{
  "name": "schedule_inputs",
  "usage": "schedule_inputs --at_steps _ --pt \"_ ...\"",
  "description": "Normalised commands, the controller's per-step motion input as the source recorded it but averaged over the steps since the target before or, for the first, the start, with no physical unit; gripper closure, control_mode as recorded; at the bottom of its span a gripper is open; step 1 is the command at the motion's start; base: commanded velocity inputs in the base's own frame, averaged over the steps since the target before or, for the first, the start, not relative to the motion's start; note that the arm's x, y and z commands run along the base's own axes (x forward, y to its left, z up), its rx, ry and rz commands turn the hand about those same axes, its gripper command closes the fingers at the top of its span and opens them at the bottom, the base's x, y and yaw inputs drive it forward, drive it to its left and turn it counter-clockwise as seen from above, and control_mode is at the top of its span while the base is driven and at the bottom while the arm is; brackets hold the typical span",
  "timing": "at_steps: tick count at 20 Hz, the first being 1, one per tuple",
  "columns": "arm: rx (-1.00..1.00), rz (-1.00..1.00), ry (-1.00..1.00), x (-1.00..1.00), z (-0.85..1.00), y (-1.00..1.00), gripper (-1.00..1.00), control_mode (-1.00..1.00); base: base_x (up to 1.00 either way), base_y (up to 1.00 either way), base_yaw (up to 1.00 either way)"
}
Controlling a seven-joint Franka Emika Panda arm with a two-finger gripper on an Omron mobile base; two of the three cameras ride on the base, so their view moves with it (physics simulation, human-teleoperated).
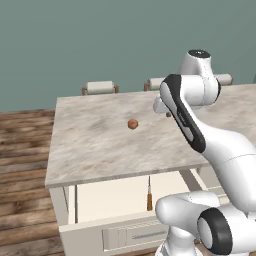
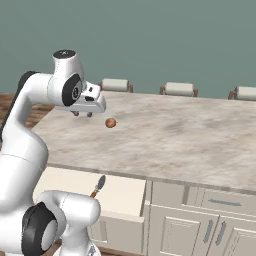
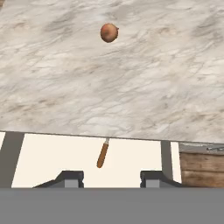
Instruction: Pick the pizza cutter from the drawer and place it on the counter.
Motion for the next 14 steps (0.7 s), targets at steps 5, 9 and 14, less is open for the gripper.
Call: schedule_inputs --at_steps 5,9,14 --pt "0.00 0.00 -0.01 -0.27 -0.07 0.00 -1.00 -1.00 0.00 0.00 0.00" --pt "0.00 0.00 -0.03 -0.60 -0.35 0.00 -1.00 -1.00 0.00 0.00 0.00" --pt "0.00 0.00 -0.05 -0.68 -0.49 0.00 -1.00 -1.00 0.00 0.00 0.00"
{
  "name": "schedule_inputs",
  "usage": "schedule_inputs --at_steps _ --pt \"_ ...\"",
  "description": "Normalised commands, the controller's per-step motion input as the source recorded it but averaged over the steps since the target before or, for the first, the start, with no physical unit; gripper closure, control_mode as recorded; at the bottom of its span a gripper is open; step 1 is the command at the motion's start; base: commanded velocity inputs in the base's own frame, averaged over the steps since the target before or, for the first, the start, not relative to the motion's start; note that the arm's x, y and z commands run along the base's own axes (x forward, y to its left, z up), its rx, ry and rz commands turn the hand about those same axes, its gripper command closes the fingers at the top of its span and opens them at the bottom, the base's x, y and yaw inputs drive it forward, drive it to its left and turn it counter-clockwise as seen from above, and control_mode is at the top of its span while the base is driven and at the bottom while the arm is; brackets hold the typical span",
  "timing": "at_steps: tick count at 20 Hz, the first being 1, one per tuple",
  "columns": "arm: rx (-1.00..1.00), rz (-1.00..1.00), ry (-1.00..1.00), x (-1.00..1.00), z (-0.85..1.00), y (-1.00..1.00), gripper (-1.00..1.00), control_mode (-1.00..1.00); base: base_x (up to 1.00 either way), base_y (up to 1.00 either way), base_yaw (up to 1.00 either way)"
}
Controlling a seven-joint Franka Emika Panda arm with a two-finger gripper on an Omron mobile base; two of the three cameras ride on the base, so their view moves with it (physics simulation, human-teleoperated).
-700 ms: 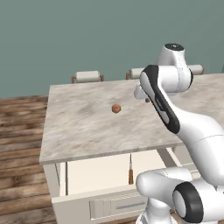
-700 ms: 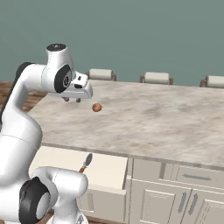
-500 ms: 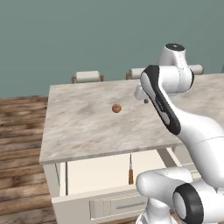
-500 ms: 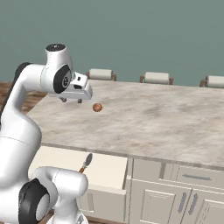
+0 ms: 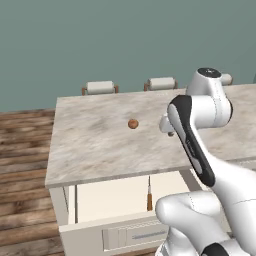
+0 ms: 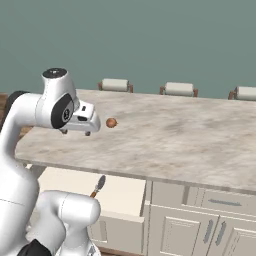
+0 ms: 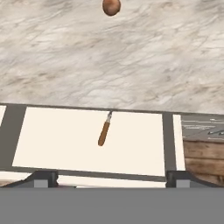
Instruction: Pick the pizza cutter from the drawer and place it on the counter.
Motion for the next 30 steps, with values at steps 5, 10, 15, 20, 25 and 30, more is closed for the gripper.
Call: schedule_inputs --at_steps 5,10,15,20,25,30 --pt "0.00 0.00 0.00 -0.44 -0.29 0.00 -1.00 1.00 -0.27 -0.03 0.01" --pt "0.00 0.00 0.00 0.00 0.00 0.00 -1.00 1.00 -0.47 -0.47 0.10" --pt "0.00 0.00 0.00 0.00 0.00 0.00 -1.00 1.00 -0.24 -0.80 0.22" --pt "0.00 0.00 0.00 0.00 0.00 0.00 -1.00 1.00 -0.09 -0.91 0.33" --pt "0.00 0.00 0.00 0.00 0.00 0.00 -1.00 1.00 -0.06 -0.83 0.44" --pt "0.00 0.00 0.00 0.00 0.00 0.00 -1.00 1.00 0.00 -0.55 0.50"
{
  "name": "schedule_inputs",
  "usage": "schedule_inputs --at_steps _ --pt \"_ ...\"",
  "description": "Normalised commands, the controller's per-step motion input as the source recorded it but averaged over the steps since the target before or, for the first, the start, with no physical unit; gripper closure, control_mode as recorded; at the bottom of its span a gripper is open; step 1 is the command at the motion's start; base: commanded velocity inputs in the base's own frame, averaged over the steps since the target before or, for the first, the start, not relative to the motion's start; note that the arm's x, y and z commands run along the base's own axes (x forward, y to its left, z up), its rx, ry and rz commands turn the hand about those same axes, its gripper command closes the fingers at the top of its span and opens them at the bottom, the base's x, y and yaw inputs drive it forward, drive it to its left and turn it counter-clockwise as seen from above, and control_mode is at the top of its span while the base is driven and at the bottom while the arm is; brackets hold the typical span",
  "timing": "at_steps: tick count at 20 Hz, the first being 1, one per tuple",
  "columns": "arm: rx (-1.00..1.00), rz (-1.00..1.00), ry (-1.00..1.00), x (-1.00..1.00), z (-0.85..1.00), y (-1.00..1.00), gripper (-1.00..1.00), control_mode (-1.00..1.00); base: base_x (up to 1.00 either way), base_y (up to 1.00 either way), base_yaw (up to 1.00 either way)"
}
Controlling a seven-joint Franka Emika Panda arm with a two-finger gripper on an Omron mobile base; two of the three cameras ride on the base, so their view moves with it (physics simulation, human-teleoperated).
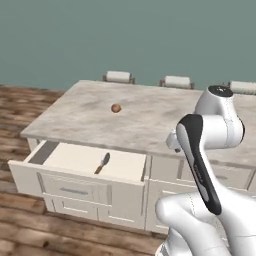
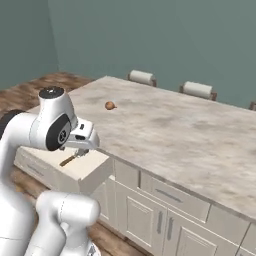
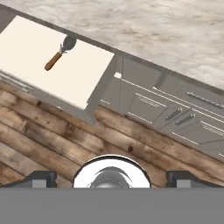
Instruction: Pick the pizza cutter from the drawer and place it on the counter.
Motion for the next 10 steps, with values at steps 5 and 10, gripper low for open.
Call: schedule_inputs --at_steps 5,10 --pt "0.00 0.00 0.00 0.00 0.00 0.00 -1.00 1.00 0.00 -0.37 0.56" --pt "0.00 0.00 0.00 0.00 0.00 0.00 -1.00 1.00 0.00 -0.46 0.60"
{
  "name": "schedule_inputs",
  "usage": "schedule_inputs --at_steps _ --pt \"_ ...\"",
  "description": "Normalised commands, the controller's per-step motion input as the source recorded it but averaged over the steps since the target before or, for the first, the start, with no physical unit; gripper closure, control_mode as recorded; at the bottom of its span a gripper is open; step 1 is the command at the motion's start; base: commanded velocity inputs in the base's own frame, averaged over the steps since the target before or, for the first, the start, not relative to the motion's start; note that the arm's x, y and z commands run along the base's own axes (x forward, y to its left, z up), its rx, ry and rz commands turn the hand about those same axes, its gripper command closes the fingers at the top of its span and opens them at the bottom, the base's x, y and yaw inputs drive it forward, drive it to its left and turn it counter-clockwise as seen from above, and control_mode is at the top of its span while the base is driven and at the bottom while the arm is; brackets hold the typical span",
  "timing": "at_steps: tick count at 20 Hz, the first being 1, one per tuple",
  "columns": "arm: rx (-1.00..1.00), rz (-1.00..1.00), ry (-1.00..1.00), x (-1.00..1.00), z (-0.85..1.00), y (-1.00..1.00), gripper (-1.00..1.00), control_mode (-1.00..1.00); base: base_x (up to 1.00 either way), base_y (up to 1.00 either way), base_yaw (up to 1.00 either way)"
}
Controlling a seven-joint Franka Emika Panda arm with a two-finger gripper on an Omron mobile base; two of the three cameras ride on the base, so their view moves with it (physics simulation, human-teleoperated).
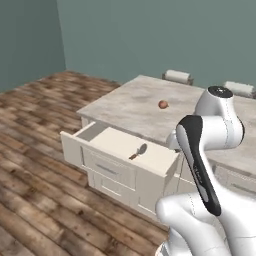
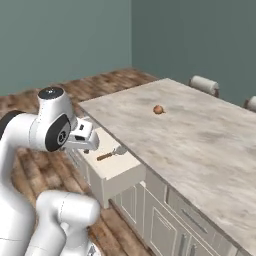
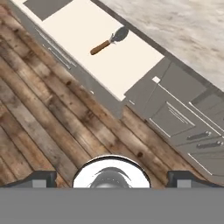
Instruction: Pick the pizza cutter from the drawer and place it on the counter.
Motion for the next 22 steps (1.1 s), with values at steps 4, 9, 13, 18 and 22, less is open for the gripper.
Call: schedule_inputs --at_steps 4,9,13,18,22 --pt "0.00 0.00 0.00 0.00 0.00 0.00 -1.00 1.00 0.00 -0.49 0.59" --pt "0.00 0.00 0.00 0.00 0.00 0.00 -1.00 1.00 0.00 -0.55 0.56" --pt "0.00 0.00 0.00 0.00 0.00 0.00 -1.00 1.00 0.03 -0.60 0.55" --pt "0.00 0.00 0.00 0.00 0.00 0.00 -1.00 1.00 0.00 -0.74 0.53" --pt "0.00 0.00 0.00 0.00 0.00 0.00 -1.00 1.00 0.00 -0.70 0.49"
